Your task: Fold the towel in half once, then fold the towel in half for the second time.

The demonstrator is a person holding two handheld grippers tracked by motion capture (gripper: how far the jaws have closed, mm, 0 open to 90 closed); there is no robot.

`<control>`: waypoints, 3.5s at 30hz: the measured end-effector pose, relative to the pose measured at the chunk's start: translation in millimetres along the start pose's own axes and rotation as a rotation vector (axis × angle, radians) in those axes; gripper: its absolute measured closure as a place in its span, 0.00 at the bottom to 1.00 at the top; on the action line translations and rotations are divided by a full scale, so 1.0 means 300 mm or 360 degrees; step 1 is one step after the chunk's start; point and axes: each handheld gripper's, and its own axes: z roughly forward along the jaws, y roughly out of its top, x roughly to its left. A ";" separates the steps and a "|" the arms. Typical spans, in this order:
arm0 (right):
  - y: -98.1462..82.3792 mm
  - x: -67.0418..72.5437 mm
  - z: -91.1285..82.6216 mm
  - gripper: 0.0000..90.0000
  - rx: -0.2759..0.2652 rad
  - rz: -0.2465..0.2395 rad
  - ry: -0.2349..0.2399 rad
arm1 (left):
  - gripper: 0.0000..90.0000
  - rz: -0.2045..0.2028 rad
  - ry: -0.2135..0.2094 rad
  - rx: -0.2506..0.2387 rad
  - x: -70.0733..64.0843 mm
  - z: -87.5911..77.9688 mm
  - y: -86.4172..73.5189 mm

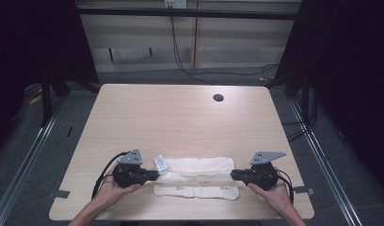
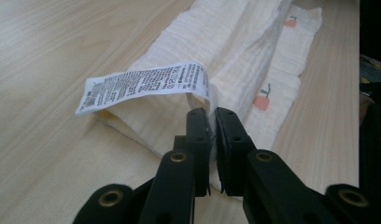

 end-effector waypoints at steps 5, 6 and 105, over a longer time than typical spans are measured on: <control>-0.022 0.016 0.013 0.90 0.0039 -0.0003 0.0015 | 0.90 0.0033 -0.0041 0.0067 -0.002 0.028 -0.012; -0.029 0.019 0.016 0.90 0.0048 -0.0002 0.0020 | 0.90 0.0041 -0.0047 0.0091 -0.008 0.032 -0.015; 0.320 0.369 0.431 0.65 0.0124 -0.0328 0.0408 | 0.52 -0.0206 0.0137 -0.0051 0.208 0.059 0.127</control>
